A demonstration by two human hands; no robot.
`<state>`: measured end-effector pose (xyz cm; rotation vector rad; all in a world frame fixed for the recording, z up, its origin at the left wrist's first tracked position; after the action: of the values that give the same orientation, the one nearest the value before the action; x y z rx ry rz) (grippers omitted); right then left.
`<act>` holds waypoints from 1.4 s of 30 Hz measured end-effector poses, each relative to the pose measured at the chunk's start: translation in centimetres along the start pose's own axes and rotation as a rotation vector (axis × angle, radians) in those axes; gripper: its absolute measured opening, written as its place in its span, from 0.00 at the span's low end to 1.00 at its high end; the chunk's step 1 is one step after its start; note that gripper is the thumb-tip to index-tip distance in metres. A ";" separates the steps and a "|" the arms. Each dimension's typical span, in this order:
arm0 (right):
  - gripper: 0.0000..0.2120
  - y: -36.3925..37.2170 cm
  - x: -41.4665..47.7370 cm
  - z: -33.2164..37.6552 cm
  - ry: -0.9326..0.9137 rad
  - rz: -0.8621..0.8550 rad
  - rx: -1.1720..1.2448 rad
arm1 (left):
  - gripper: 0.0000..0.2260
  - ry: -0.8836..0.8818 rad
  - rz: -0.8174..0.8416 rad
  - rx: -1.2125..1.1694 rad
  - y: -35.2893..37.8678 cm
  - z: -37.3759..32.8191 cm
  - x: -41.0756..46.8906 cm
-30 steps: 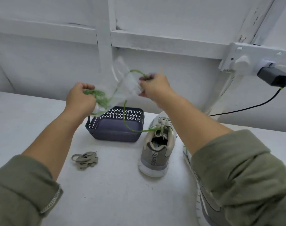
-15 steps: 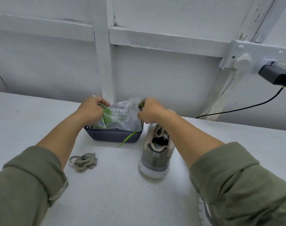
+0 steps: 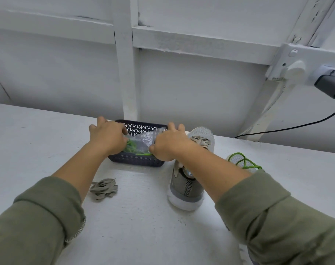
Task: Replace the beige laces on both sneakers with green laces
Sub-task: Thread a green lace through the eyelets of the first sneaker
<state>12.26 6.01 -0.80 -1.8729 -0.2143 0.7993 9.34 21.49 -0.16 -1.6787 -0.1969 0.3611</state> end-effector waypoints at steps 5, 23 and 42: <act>0.29 0.1 0.1 0.2 -0.014 0.070 -0.019 | 0.11 0.057 0.011 -0.037 0.0 -0.2 -0.4; 0.08 4.4 -15.3 -19.4 0.113 -0.135 0.474 | 0.12 0.681 0.000 -0.259 -0.9 -21.2 -7.8; 0.06 13.9 -19.4 -23.3 0.458 0.209 0.405 | 0.07 0.592 -0.137 -0.139 0.6 -28.0 -8.8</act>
<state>8.95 -27.16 0.86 -1.6498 0.4090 0.4836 10.75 -7.63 3.27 -1.8243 0.1064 -0.2634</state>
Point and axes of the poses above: each hand's wrist, its own x-axis towards the middle knuckle, its own y-axis out of the palm, z = x × y, the point moved 8 cm from there along x, towards the middle knuckle, and after that the axes turned 13 degrees about z, right-handed, at the moved point
